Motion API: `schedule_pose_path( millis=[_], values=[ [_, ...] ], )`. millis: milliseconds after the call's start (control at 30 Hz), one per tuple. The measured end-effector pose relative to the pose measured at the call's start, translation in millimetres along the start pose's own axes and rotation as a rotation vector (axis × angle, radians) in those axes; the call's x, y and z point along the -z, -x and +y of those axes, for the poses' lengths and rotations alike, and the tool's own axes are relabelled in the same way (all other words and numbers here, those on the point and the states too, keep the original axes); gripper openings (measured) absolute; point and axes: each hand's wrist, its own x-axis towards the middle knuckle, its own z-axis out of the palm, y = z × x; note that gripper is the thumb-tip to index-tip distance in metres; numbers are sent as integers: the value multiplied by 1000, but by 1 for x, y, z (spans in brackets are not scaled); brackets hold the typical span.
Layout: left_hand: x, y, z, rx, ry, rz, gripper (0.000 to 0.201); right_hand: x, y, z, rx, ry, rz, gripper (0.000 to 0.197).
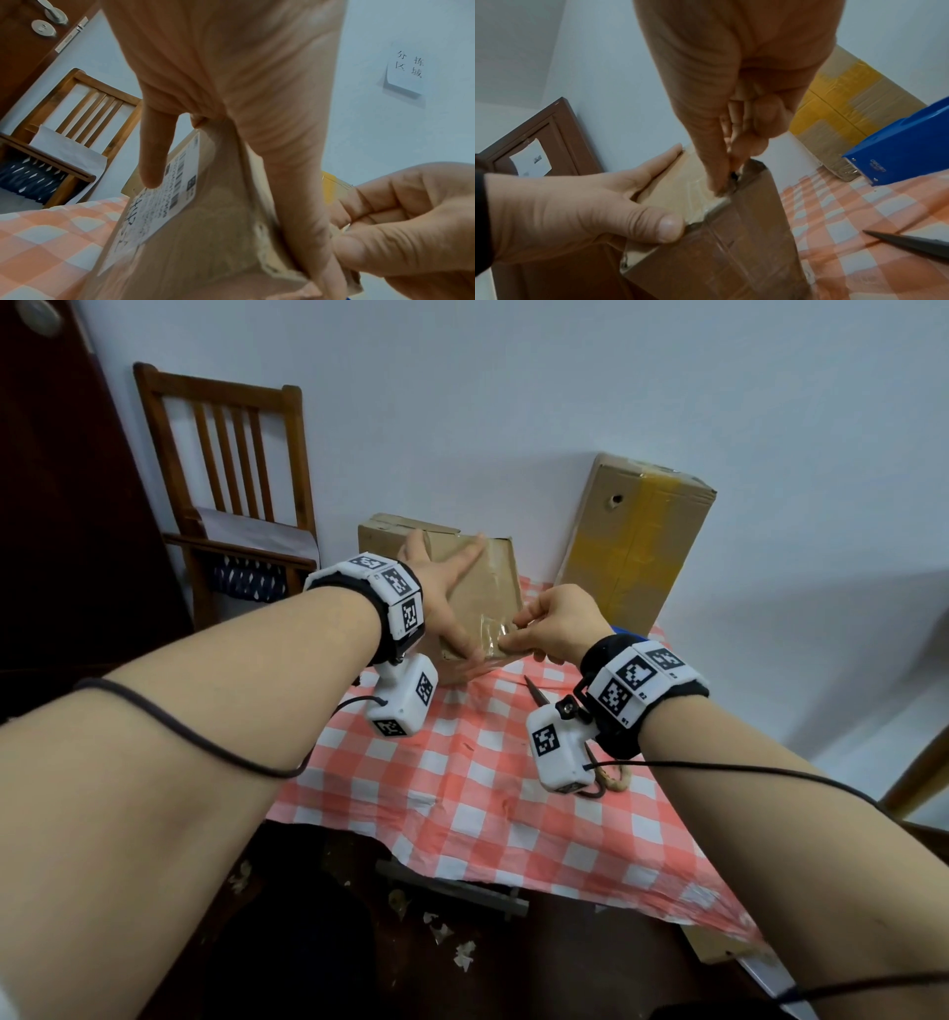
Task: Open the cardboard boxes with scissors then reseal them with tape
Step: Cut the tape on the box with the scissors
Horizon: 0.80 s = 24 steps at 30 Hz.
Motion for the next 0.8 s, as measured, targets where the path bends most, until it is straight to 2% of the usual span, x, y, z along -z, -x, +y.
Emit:
schedule_pose_path(
  millis=[500, 667, 800],
  values=[
    [0, 2, 2, -15, 10, -2, 140, -4, 2, -2, 18, 34, 90, 6],
    [-2, 4, 2, -16, 18, 17, 141, -12, 3, -3, 30, 101, 102, 20],
    [-1, 7, 4, 3, 1, -14, 148, -8, 7, 0, 10, -62, 119, 14]
  ],
)
